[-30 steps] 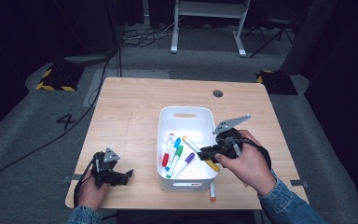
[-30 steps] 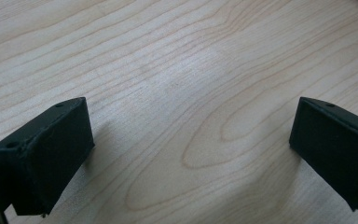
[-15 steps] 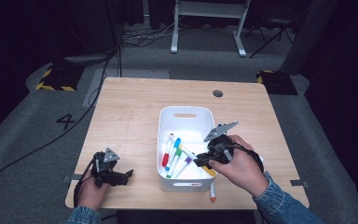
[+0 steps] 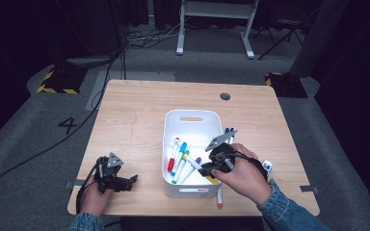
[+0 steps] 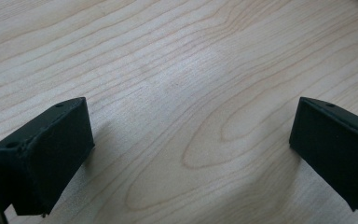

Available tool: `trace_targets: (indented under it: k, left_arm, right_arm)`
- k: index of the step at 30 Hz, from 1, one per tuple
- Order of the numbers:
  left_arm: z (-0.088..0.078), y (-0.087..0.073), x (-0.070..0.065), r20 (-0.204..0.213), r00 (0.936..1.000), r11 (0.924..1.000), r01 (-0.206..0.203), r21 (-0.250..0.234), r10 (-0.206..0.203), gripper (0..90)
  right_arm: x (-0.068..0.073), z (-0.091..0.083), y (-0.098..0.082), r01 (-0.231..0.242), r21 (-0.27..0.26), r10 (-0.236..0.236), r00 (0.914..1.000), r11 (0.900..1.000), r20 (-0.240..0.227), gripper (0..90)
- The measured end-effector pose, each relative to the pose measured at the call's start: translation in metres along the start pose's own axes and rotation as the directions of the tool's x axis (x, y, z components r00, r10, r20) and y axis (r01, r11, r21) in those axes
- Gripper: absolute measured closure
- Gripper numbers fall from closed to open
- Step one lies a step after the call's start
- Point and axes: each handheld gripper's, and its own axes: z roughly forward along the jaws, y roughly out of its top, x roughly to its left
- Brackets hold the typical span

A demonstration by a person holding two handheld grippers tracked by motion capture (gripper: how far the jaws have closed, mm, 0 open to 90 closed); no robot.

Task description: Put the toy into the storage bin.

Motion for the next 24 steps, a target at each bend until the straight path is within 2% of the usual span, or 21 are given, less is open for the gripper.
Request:
trace_targets:
  k: [3,12,13,14,15,20,24]
  left_arm:
    - [0.0,0.0,0.0,-0.001,1.0,1.0,-0.001,0.001,0.001,0.0]
    - [0.0,0.0,0.0,0.0,1.0,1.0,-0.001,0.0,0.001,0.0]
    - [0.0,0.0,0.0,0.0,1.0,1.0,-0.001,0.0,0.001,0.0]
    - [0.0,0.0,0.0,0.0,1.0,1.0,-0.001,0.0,0.001,0.0]
    - [0.0,0.0,0.0,-0.003,1.0,1.0,-0.002,0.0,0.002,0.0]
    - [0.0,0.0,0.0,-0.001,1.0,1.0,-0.002,0.0,0.002,0.0]
    - [0.0,0.0,0.0,-0.001,1.0,1.0,-0.001,0.0,0.001,0.0]
  right_arm:
    - [0.001,0.001,0.0,0.013,0.017,-0.014,0.9997,1.0,0.019,76.9]
    - [0.002,0.002,-0.001,0.025,0.049,-0.027,0.999,0.998,0.035,76.8]
    - [0.003,0.002,-0.001,0.015,0.038,-0.015,0.9998,0.999,0.015,72.6]
    - [0.003,0.002,-0.001,0.015,0.038,-0.015,0.9998,0.999,0.015,72.6]
    - [0.002,0.001,-0.002,0.011,0.02,-0.012,0.9999,1.0,0.01,62.0]
    - [0.002,-0.003,-0.002,0.023,-0.024,-0.023,0.9997,0.999,0.013,56.5]
    - [0.0,-0.012,-0.004,-0.002,-0.048,0.003,0.9998,0.999,0.02,55.6]
